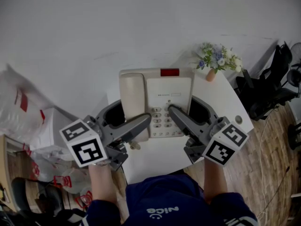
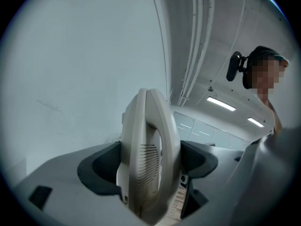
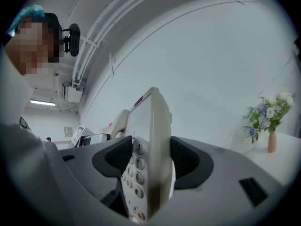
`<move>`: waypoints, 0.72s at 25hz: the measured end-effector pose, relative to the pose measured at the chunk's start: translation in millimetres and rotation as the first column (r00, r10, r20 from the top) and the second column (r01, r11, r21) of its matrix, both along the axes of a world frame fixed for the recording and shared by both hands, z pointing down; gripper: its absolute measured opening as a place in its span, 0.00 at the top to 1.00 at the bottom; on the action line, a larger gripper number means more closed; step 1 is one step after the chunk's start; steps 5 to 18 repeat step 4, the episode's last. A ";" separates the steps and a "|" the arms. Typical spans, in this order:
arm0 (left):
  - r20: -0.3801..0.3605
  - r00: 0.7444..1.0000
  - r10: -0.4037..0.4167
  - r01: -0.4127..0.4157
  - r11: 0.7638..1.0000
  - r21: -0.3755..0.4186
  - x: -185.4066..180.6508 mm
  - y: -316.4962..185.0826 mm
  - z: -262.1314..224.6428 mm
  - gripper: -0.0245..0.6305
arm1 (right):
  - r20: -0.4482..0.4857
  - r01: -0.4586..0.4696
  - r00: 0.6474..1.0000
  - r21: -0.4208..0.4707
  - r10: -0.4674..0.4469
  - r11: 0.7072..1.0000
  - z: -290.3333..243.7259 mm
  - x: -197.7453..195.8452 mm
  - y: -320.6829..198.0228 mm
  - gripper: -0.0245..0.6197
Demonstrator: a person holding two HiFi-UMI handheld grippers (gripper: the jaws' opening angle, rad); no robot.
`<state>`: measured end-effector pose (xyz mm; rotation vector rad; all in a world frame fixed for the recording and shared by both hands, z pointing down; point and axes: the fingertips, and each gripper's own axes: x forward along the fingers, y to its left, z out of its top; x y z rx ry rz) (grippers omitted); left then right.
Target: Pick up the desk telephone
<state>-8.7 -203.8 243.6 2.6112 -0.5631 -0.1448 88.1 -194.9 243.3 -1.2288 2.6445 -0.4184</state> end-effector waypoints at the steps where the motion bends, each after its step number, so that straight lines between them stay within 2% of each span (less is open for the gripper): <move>1: 0.000 1.000 0.000 0.000 1.000 -0.001 0.3 -0.3 0.4 0.36 | 0.000 0.000 1.000 0.000 0.000 1.000 0.3 0.3 -0.3 0.53; 18: 0.003 1.000 -0.001 0.001 1.000 -0.003 0.9 -1.1 2.0 0.36 | 0.003 -0.001 1.000 -0.003 0.001 1.000 2.2 1.2 -0.9 0.53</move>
